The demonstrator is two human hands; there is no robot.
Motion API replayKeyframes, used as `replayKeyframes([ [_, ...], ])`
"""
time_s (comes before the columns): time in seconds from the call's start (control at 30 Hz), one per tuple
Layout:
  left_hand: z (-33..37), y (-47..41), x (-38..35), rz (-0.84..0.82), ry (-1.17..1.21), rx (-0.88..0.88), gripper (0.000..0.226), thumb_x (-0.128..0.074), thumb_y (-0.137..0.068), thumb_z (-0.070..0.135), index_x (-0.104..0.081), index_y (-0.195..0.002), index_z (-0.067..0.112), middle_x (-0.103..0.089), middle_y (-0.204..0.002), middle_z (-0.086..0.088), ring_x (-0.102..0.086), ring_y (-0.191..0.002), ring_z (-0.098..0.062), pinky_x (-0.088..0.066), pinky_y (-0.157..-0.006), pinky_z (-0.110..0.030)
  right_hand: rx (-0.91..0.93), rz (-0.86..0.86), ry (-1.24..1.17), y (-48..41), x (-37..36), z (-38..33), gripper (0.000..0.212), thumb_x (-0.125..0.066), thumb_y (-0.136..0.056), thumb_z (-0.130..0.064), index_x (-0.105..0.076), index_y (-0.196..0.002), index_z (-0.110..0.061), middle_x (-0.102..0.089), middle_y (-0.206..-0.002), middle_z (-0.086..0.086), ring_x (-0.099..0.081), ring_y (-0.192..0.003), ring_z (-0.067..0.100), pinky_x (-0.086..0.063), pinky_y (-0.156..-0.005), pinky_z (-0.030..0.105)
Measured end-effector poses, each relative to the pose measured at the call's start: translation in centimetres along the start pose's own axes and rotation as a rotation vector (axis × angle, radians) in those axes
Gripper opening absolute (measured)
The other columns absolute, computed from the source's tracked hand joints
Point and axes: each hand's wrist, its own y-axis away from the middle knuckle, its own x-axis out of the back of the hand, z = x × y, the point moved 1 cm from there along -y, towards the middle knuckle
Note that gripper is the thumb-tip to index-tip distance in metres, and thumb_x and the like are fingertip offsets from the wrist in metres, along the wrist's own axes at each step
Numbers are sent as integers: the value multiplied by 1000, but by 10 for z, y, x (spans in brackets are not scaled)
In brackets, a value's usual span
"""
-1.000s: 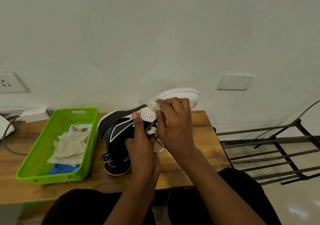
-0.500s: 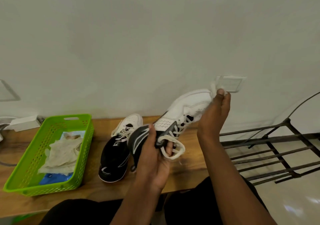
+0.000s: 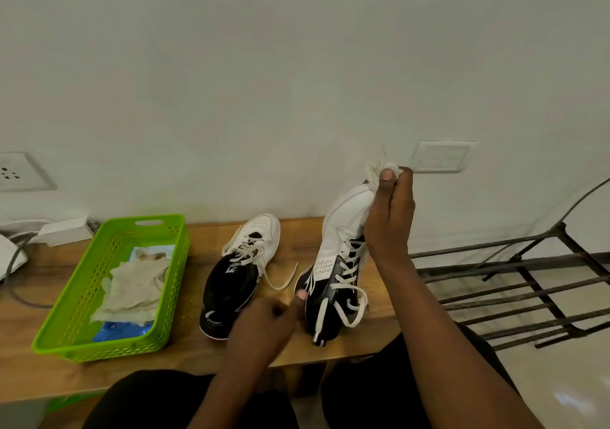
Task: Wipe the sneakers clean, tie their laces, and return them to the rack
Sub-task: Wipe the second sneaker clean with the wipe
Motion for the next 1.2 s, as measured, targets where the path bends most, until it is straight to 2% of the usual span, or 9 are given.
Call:
replayKeyframes([
  [0.07, 1, -14, 13, 251, -45, -200, 60, -61, -76, 73, -63, -114, 25, -64, -106, 17, -62, -101, -6, -51, -84, -30, 11, -30, -4, 1, 0, -3, 18, -35, -106, -17, -45, -94, -8, -44, -64, -6, -39, -55, 4, -31, -50, 24],
  [0.17, 24, -33, -1, 41, 163, -326, 100, -75, -65, 73, -31, -148, 38, -43, -150, 17, -43, -136, -7, -41, -111, -41, 60, -94, 21, 7, -5, -9, 16, -36, -105, -21, -44, -93, -13, -45, -66, -5, -40, -55, 5, -31, -49, 20],
  [0.23, 35, -41, -17, 35, 244, -399, 71, -75, -66, 73, -41, -126, 61, -59, -134, 20, -56, -123, 0, -50, -104, -41, 117, -130, 74, 13, -7, -14, 12, -42, -103, -22, -47, -96, -14, -49, -77, -4, -49, -67, 11, -37, -59, 19],
  [0.33, 37, -45, -29, 225, 304, -401, 50, -73, -68, 72, -51, -107, 49, -68, -106, 14, -65, -96, -2, -58, -84, -39, 334, -104, 305, 18, 1, -16, 11, -57, -95, -11, -60, -104, -6, -55, -99, 3, -47, -94, 19, -39, -79, 25],
  [0.5, 33, -42, -22, 396, 97, -383, 47, -75, -75, 48, -54, -108, 22, -59, -100, 5, -58, -89, -13, -49, -70, -31, 534, -393, 538, 35, -7, -7, 25, -53, -88, -13, -67, -108, -8, -63, -97, 7, -48, -90, 26, -44, -72, 43],
  [0.63, 20, -48, -10, 421, -3, -365, 21, -60, -88, 29, -61, -105, 16, -63, -97, -3, -64, -89, -23, -49, -67, -31, 700, -725, 639, 73, -28, -7, 30, -46, -85, -19, -69, -102, -11, -63, -88, 4, -49, -84, 25, -44, -65, 39],
  [0.83, 24, -42, -10, 386, -63, -310, 47, -67, -72, 62, -54, -99, 25, -52, -89, 8, -55, -84, -16, -51, -68, -35, 476, -352, 657, 23, -11, 0, 24, -52, -86, -15, -68, -101, -6, -61, -86, 9, -47, -83, 29, -43, -64, 40],
  [1.0, 20, -44, -7, 373, 39, -387, 20, -62, -88, 35, -56, -99, 20, -60, -89, 6, -64, -84, -19, -45, -63, -25, 666, -700, 587, 68, -24, -12, 21, -58, -80, -18, -71, -94, -8, -63, -80, 5, -49, -78, 27, -40, -65, 38],
  [1.2, 30, -33, -9, 340, 92, -343, 34, -70, -79, 57, -49, -81, 30, -58, -76, 9, -57, -67, -4, -38, -54, -23, 440, -306, 504, 28, -9, -7, 20, -64, -84, -8, -72, -102, -5, -64, -85, 6, -47, -88, 26, -43, -70, 38],
])
